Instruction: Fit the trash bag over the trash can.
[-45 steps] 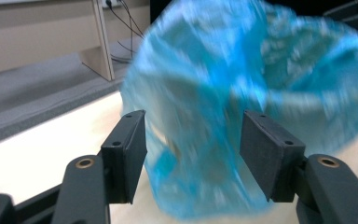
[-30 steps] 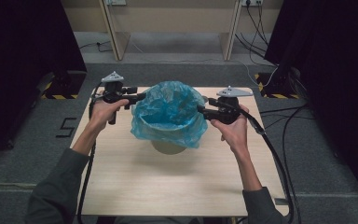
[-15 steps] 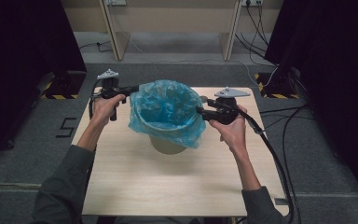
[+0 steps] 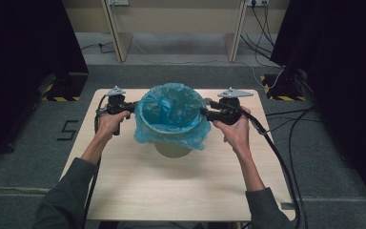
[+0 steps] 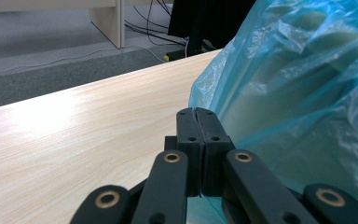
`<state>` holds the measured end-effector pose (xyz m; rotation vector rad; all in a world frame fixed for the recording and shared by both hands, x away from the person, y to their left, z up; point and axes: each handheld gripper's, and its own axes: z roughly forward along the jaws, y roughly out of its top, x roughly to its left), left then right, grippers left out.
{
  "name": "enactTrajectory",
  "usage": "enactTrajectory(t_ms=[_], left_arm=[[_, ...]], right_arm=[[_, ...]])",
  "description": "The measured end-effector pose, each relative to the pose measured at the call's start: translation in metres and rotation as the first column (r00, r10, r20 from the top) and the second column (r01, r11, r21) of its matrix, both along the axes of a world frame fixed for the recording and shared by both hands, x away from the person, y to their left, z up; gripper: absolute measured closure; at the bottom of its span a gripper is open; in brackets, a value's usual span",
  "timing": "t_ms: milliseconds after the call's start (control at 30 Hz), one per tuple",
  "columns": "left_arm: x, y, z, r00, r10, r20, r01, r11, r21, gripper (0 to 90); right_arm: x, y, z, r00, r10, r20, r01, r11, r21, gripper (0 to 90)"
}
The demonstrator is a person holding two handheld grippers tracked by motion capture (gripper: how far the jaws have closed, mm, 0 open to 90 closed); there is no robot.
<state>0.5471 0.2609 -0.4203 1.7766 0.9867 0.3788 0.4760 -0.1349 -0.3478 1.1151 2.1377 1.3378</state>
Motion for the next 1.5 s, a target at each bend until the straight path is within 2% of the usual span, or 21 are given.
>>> enactTrajectory(t_ms=[100,233,333,400,533,767,967,1067,1133,1167,1233,1300,1400,1433,1500], left_arm=[[-0.004,0.004,0.007,0.9999,0.003,0.014,-0.003,1.0,0.007,80.8],[-0.012,0.011,0.018,0.9993,0.022,0.031,-0.023,0.9994,0.026,65.6],[-0.018,0.014,0.025,0.9994,0.015,0.033,-0.016,0.9991,0.04,58.3],[-0.022,0.017,0.03,0.9986,0.03,0.044,-0.032,0.9985,0.044,53.6],[-0.024,0.02,0.033,0.9982,0.032,0.051,-0.034,0.9986,0.039,51.8],[-0.026,0.019,0.038,0.998,0.038,0.051,-0.04,0.9986,0.035,44.5],[-0.031,0.02,0.065,0.9943,0.055,0.092,-0.057,0.9981,0.023,37.8],[-0.036,0.01,0.085,0.9918,0.018,0.127,-0.023,0.9991,0.035,37.5],[-0.038,0.001,0.093,0.9903,-0.007,0.138,0.002,0.9992,0.039,37.4],[-0.039,-0.007,0.099,0.9896,-0.032,0.14,0.025,0.9985,0.048,37.4],[-0.038,-0.022,0.105,0.9879,-0.073,0.137,0.066,0.9962,0.058,37.7],[-0.034,-0.04,0.11,0.9861,-0.123,0.112,0.116,0.9911,0.067,38.7],[-0.03,-0.059,0.112,0.9825,-0.166,0.085,0.16,0.9841,0.078,41.0],[-0.027,-0.071,0.112,0.979,-0.195,0.061,0.189,0.9782,0.086,41.0],[-0.024,-0.083,0.11,0.9773,-0.209,0.031,0.205,0.973,0.105,40.2]], right_arm=[[0.002,0.0,0.002,1.0,-0.006,0.002,0.006,1.0,-0.008,49.4],[0.004,-0.002,0.011,0.9992,-0.025,0.031,0.024,0.999,0.024,46.5],[0.008,0.002,0.017,0.9983,-0.029,0.05,0.03,0.999,-0.011,45.2],[0.012,0.005,0.019,0.9985,-0.027,0.048,0.029,0.999,-0.026,44.8],[0.02,0.009,0.018,0.9985,-0.038,0.039,0.039,0.999,-0.032,44.6],[0.033,0.012,0.007,0.9977,-0.068,-0.008,0.067,0.992,-0.105,42.3],[0.033,0.01,0.011,0.9972,-0.073,0.014,0.074,0.994,-0.079,41.6],[0.035,0.011,0.008,0.9967,-0.081,0.003,0.081,0.989,-0.121,40.5],[0.037,0.011,0.007,0.997,-0.076,-0.008,0.075,0.99,-0.115,40.9],[0.036,0.012,0.007,0.9968,-0.08,0.0,0.079,0.99,-0.117,40.8],[0.034,0.011,0.01,0.9971,-0.075,0.014,0.076,0.993,-0.089,40.4],[0.032,0.01,0.012,0.9968,-0.077,0.021,0.078,0.994,-0.076,39.6],[0.027,0.008,0.016,0.9966,-0.074,0.036,0.076,0.995,-0.066,39.5],[0.026,0.007,0.017,0.9966,-0.073,0.039,0.076,0.995,-0.064,39.4],[0.022,0.005,0.02,0.9964,-0.068,0.051,0.07,0.996,-0.054,39.3]])
